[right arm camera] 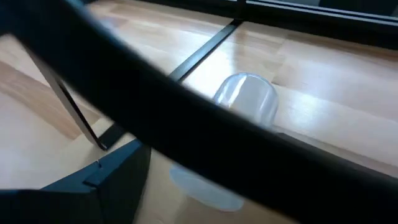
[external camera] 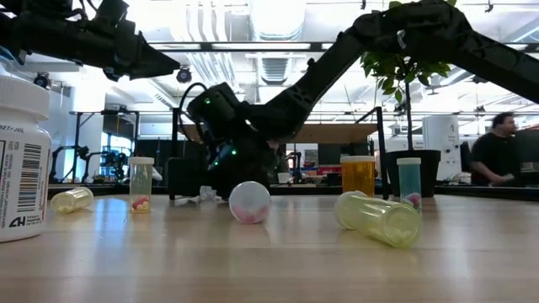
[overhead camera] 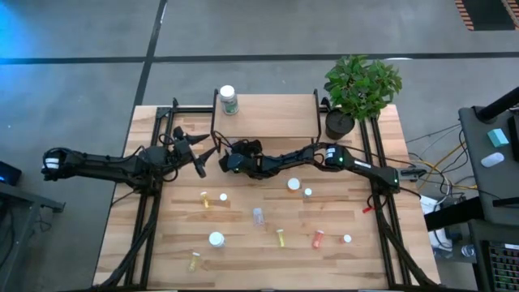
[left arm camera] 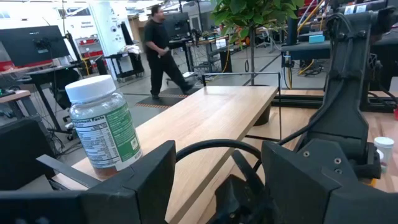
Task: Pick and place medicine bottles onto shelf by color
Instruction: Put the transparent pill bottle on the shelf
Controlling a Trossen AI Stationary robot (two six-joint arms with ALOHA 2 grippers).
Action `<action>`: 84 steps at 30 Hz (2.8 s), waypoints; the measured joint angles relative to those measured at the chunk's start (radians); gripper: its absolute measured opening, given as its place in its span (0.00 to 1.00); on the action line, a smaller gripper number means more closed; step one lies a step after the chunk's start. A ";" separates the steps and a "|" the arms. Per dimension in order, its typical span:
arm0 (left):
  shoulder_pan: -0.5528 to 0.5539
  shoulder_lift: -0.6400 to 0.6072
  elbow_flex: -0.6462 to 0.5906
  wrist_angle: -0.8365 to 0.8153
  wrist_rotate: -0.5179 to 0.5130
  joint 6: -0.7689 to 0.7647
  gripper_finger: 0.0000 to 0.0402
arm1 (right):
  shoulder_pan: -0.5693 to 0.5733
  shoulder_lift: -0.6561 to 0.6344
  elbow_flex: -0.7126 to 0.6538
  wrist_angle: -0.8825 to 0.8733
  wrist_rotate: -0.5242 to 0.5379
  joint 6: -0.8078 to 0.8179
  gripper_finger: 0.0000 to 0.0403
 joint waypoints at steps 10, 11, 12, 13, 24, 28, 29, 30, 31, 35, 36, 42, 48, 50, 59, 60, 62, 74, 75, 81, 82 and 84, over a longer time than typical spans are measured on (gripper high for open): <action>0.000 -0.003 0.001 0.000 0.000 -0.001 0.55 | 0.002 -0.001 0.026 -0.082 0.009 0.011 0.65; 0.000 -0.003 0.001 0.001 0.000 -0.001 0.55 | 0.002 -0.001 0.027 -0.088 0.009 0.011 0.62; 0.000 -0.003 0.001 0.001 0.000 -0.001 0.55 | 0.002 -0.002 0.027 -0.091 0.009 0.011 0.58; 0.000 -0.003 0.001 0.000 0.000 -0.001 0.55 | 0.002 -0.002 0.027 -0.095 0.010 0.013 0.55; 0.000 -0.004 0.001 0.000 0.000 -0.003 0.55 | 0.034 -0.068 0.025 -0.291 -0.016 -0.029 0.31; 0.000 -0.005 0.001 0.000 0.000 -0.003 0.55 | 0.067 -0.110 0.023 -0.430 -0.021 -0.053 0.34; 0.000 -0.005 0.001 0.000 0.000 -0.003 0.55 | 0.078 -0.122 0.023 -0.464 -0.024 -0.056 0.34; 0.000 -0.005 0.001 0.000 0.000 -0.003 0.55 | 0.090 -0.132 0.023 -0.495 -0.028 -0.058 0.35; 0.000 -0.005 0.001 0.000 0.000 -0.003 0.55 | 0.102 -0.142 0.023 -0.519 -0.034 -0.065 0.35; 0.000 -0.002 0.001 0.000 0.000 -0.001 0.55 | 0.147 -0.187 0.023 -0.584 -0.048 -0.117 0.33; 0.000 -0.004 0.001 -0.001 0.000 -0.001 0.55 | 0.158 -0.198 0.023 -0.596 -0.048 -0.130 0.33; 0.000 -0.024 0.016 -0.001 0.007 -0.024 0.55 | 0.186 -0.270 -0.019 -0.598 -0.142 -0.211 0.33; -0.001 -0.082 0.067 0.001 0.103 -0.055 0.55 | 0.173 -0.338 -0.140 -0.540 -0.186 -0.229 0.35; -0.002 -0.101 0.075 0.001 0.132 -0.055 0.55 | 0.164 -0.370 -0.198 -0.465 -0.235 -0.243 0.34; -0.001 -0.141 0.076 -0.018 0.149 -0.085 0.55 | 0.155 -0.571 -0.479 -0.126 -0.432 -0.288 0.35; -0.001 -0.142 0.076 -0.021 0.166 -0.091 0.55 | 0.155 -0.596 -0.508 -0.099 -0.440 -0.290 0.35; 0.000 -0.142 0.076 -0.026 0.214 -0.105 0.55 | 0.151 -0.640 -0.554 -0.047 -0.462 -0.299 0.35; 0.000 -0.018 0.076 -0.021 0.294 -0.170 0.55 | 0.116 -0.734 -0.681 0.063 -0.485 -0.314 0.36; 0.000 -0.002 0.076 -0.017 0.295 -0.183 0.55 | 0.115 -0.734 -0.684 0.070 -0.485 -0.318 0.36; 0.000 0.094 0.076 0.076 0.301 -0.185 0.55 | 0.115 -0.734 -0.691 0.089 -0.506 -0.328 0.35; 0.000 0.109 0.076 0.087 0.301 -0.184 0.55 | 0.115 -0.734 -0.691 0.089 -0.515 -0.331 0.35; 0.000 0.134 0.077 0.099 0.301 -0.179 0.55 | 0.115 -0.734 -0.691 0.089 -0.524 -0.341 0.34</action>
